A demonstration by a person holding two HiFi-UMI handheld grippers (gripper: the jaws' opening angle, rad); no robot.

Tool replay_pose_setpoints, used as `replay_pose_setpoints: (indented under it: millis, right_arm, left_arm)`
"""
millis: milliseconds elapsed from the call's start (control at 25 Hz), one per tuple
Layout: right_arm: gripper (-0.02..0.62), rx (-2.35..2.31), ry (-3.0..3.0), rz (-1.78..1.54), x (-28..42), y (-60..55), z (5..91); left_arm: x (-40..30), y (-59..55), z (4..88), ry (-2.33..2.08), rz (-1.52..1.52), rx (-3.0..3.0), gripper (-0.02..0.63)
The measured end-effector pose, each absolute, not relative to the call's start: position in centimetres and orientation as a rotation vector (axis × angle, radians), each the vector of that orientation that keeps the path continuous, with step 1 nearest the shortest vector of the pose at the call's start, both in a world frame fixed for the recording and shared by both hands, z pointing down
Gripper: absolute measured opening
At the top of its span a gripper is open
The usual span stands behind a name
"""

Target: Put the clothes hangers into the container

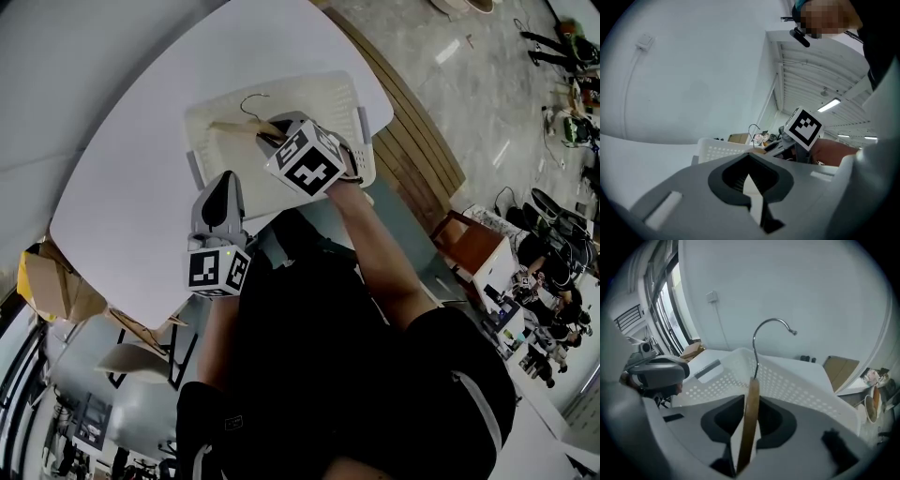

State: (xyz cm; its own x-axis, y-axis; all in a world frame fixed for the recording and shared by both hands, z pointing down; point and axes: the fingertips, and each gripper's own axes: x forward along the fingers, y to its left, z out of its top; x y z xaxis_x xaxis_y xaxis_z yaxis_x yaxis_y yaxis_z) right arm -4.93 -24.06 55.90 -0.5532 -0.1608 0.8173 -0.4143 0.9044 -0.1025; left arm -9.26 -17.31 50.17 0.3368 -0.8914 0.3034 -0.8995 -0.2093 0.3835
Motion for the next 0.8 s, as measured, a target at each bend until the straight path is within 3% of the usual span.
replay_pose_setpoints:
  millis: [800]
  right_arm:
    - [0.094,0.465,-2.153,0.384,-3.2,-24.6,55.3]
  left_arm:
    - [-8.6,-17.5,50.1,-1.554,0.017,2.132,0.003]
